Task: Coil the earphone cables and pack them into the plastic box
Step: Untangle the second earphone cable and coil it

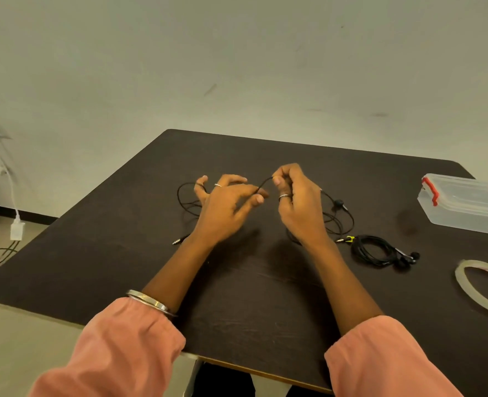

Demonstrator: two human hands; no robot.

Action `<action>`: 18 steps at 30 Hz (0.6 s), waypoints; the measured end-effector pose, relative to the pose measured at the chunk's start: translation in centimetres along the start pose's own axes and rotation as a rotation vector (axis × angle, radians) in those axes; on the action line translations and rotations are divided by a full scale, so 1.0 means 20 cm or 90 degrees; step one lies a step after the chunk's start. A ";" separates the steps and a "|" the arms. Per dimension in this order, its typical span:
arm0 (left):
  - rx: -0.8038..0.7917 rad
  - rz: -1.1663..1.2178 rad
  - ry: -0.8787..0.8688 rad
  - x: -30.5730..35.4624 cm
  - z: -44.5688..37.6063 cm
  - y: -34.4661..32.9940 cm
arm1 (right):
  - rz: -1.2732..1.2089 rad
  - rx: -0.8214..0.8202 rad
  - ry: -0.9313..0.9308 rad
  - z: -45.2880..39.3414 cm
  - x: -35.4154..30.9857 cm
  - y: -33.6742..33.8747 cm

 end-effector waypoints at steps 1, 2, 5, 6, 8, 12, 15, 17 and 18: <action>0.027 0.005 0.004 0.00 0.00 0.01 | 0.010 0.008 -0.004 0.00 0.01 0.00; 0.052 0.013 0.018 -0.01 -0.01 0.03 | 0.023 0.022 -0.014 0.00 0.03 0.01; 0.077 -0.018 0.078 -0.05 -0.01 0.07 | 0.069 0.084 -0.067 0.00 0.07 0.03; 0.075 -0.031 0.096 -0.08 -0.01 0.08 | 0.087 0.112 -0.090 -0.01 0.08 0.04; 0.091 -0.037 0.132 -0.13 0.00 0.10 | 0.107 0.169 -0.152 -0.01 0.10 0.07; 0.160 -0.080 0.207 -0.18 0.02 0.13 | 0.202 0.143 -0.247 0.01 0.13 0.09; 0.147 -0.048 0.200 -0.17 0.02 0.12 | 0.395 0.037 -0.149 0.02 0.09 0.04; 0.108 -0.018 0.164 -0.14 0.01 0.10 | 0.400 -0.018 -0.027 0.02 0.01 -0.01; 0.086 -0.005 0.138 -0.13 0.01 0.09 | 0.398 -0.053 0.021 0.02 -0.02 -0.04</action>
Point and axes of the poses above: each hand's wrist, its own z-axis away from the middle knuckle, its own y-axis out of the back of the hand, x = y × z, the point moved 2 cm from there along -z, towards the middle knuckle, and after that the axes turned 11 degrees about z, right-handed, at the moved point
